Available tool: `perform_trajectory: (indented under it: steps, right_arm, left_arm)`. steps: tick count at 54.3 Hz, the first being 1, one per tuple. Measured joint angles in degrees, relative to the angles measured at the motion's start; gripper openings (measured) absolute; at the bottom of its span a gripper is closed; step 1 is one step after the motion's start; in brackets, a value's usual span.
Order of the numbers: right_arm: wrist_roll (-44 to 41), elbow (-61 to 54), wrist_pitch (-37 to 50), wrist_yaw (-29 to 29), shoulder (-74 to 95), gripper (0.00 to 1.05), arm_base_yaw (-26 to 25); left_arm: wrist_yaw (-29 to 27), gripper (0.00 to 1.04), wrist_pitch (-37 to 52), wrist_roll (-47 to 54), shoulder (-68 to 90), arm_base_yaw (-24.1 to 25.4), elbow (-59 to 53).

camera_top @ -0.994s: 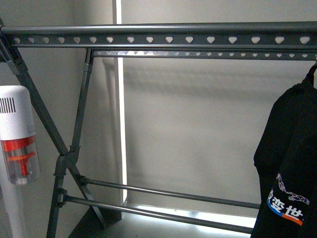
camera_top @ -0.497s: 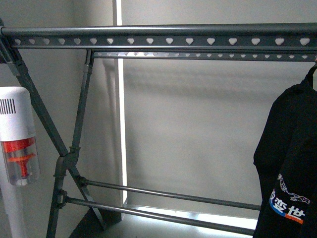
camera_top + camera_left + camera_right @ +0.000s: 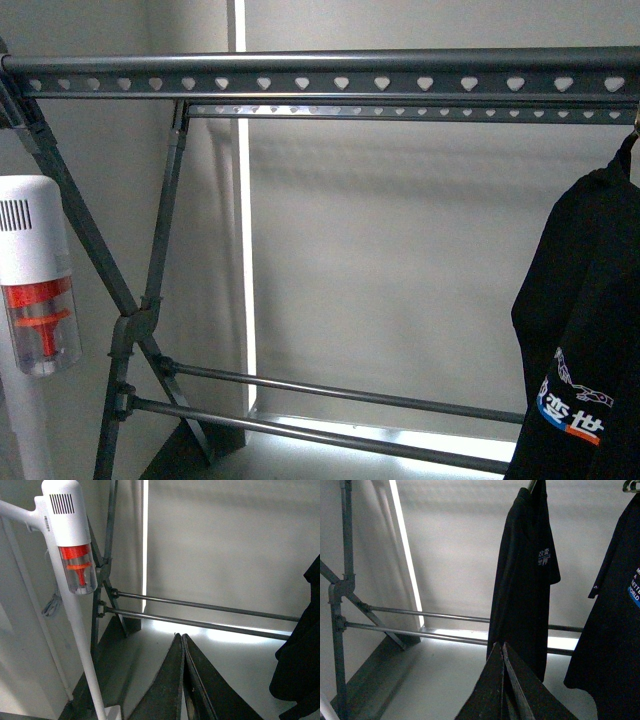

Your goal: Hang clothes on hanger

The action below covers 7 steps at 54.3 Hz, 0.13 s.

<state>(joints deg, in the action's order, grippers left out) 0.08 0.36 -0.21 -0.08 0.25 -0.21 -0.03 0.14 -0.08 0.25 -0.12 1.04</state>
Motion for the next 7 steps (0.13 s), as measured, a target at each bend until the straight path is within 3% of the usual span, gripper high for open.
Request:
perform_trajectory:
  steps: [5,7]
  right_arm:
    - [0.0,0.0,0.0,0.0,0.0,0.02,0.0]
    - [0.0,0.0,0.0,0.0,0.0,0.02,0.0]
  left_arm:
    - [0.0,0.04,0.0,-0.04,0.0,0.0,0.0]
    - [0.0,0.12,0.0,-0.02,0.0,0.0,0.0]
